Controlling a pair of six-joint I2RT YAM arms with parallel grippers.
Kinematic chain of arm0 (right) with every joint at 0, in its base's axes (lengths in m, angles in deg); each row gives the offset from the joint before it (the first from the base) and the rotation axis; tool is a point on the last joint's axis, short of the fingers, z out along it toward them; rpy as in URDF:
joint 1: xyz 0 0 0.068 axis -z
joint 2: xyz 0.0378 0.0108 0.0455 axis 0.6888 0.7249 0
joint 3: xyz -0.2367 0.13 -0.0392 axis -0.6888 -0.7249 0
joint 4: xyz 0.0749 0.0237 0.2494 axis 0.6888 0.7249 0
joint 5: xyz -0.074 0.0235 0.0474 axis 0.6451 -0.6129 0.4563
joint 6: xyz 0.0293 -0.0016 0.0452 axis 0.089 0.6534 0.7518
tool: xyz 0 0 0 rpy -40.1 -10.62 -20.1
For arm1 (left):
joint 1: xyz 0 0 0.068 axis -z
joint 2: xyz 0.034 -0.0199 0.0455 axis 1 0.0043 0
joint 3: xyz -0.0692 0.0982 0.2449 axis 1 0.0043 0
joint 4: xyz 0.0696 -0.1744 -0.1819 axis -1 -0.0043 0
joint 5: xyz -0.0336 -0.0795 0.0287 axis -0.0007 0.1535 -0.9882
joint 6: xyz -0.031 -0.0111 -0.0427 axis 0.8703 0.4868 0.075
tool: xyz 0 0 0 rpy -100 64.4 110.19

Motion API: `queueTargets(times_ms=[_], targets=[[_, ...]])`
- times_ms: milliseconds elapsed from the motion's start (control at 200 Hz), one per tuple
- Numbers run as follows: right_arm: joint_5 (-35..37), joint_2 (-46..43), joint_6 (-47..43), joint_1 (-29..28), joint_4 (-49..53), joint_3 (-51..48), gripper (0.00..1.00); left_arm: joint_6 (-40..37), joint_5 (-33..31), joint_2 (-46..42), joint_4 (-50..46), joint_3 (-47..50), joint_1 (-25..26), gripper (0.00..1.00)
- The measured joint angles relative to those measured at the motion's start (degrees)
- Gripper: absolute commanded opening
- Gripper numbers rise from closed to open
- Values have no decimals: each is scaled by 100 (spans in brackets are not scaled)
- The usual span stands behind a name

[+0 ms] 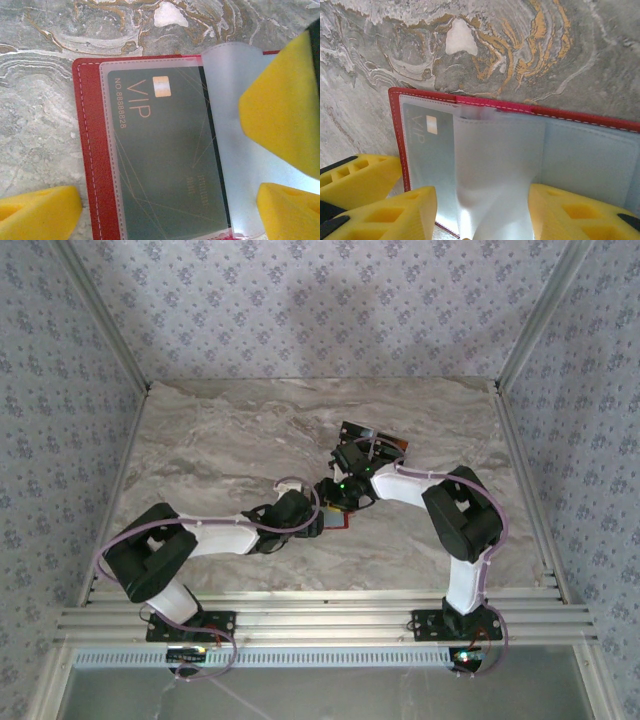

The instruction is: Put the credit cards into the card holder

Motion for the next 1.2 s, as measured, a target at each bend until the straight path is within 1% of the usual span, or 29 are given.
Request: queueTargets(times_ms=[430, 710, 894, 1199], targets=[[2, -400, 7, 267, -37, -101, 55, 103, -111, 94, 74, 4, 11, 93], [0, -385, 7, 273, -72, -308, 55, 131, -166, 103, 98, 15, 35, 93], [-20, -223, 9, 267, -140, -319, 55, 142, -168, 103, 101, 15, 35, 93], [-197, -142, 107, 229, -420, -352, 55, 142, -166, 103, 101, 15, 35, 93]])
